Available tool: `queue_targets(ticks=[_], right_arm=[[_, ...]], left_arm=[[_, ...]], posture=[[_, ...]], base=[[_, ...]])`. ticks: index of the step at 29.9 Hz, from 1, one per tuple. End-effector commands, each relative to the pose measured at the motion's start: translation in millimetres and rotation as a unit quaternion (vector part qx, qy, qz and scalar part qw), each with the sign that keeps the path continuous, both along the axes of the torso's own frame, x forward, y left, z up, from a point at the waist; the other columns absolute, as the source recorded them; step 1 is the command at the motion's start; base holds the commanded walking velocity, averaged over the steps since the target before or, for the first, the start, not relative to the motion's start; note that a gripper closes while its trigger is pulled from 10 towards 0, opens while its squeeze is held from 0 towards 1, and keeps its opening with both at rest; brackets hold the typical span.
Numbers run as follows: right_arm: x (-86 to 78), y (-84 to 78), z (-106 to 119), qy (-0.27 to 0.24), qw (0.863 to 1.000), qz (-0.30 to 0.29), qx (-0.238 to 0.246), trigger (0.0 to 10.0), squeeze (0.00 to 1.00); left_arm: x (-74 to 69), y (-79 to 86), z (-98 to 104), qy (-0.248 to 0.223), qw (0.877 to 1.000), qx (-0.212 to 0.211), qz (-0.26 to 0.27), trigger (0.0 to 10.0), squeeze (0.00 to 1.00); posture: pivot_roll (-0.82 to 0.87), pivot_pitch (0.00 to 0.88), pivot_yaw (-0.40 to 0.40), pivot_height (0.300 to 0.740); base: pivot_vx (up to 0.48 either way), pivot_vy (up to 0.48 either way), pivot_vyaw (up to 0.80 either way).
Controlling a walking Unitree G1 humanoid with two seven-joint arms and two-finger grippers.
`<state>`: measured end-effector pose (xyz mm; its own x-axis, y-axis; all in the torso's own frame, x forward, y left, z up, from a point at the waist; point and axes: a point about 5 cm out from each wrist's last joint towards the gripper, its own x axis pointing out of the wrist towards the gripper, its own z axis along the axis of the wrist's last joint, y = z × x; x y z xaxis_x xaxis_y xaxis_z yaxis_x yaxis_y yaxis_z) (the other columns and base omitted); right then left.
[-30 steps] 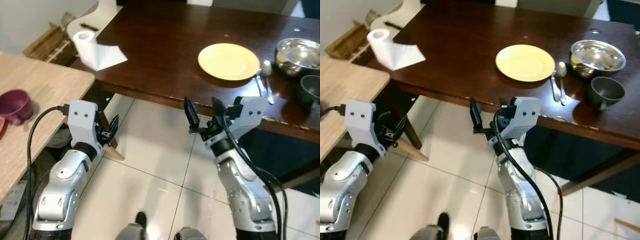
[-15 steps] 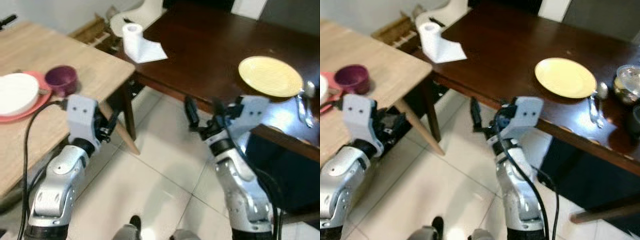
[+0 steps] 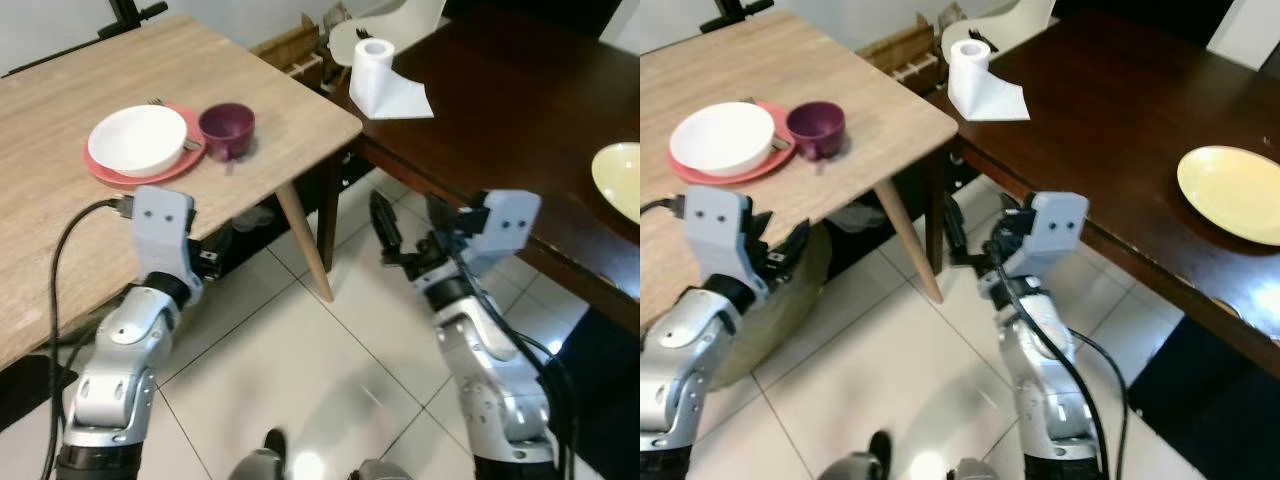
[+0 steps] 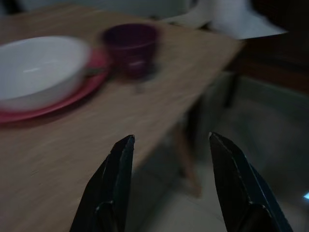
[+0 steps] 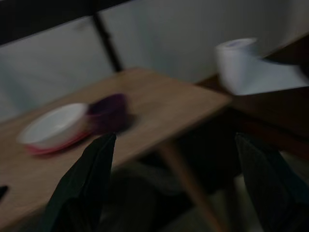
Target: Setting the table
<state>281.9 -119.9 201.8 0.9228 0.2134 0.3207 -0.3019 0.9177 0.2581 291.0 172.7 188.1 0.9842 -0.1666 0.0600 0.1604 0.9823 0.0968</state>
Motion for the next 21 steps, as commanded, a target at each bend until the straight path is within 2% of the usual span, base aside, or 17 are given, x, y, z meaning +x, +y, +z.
queue_targets(ticks=[1, 6, 11, 18, 21], right_arm=[[-2.0, 3.0, -4.0, 0.008, 1.0, 0.011, 0.003, 10.0, 0.0], [-2.1, 3.3, -3.9, 0.008, 1.0, 0.012, 0.004, 10.0, 0.0], [-2.1, 3.0, -3.7, 0.007, 1.0, 0.013, 0.005, 10.0, 0.0], [-0.9, 1.5, -0.6, 0.002, 1.0, 0.011, 0.011, 10.0, 0.0], [0.0, -1.8, 1.5, 0.001, 1.0, 0.0, 0.023, 10.0, 0.0]], left_arm=[[-0.1, 4.0, -5.6, 0.013, 1.0, 0.004, 0.015, 10.0, 0.0], [2.6, 11.7, -4.4, 0.016, 0.999, -0.007, 0.034, 10.0, 0.0], [5.3, 21.8, 0.2, 0.008, 0.999, 0.005, 0.052, 10.0, 0.0], [8.3, 24.7, 3.8, -0.002, 0.998, 0.01, 0.062, 10.0, 0.0], [10.7, 24.9, 4.0, -0.003, 0.998, 0.018, 0.065, 10.0, 0.0]], posture=[[-0.12, 0.094, 0.053, 0.74], [-0.12, 0.094, 0.053, 0.74], [-0.12, 0.095, 0.051, 0.74], [-0.12, 0.095, 0.051, 0.74], [-0.12, 0.092, 0.047, 0.74]], base=[[0.0, 0.0, 0.76], [0.0, 0.0, 0.76], [0.0, 0.0, 0.76], [0.0, 0.0, 0.75], [0.425, 0.0, 0.0]])
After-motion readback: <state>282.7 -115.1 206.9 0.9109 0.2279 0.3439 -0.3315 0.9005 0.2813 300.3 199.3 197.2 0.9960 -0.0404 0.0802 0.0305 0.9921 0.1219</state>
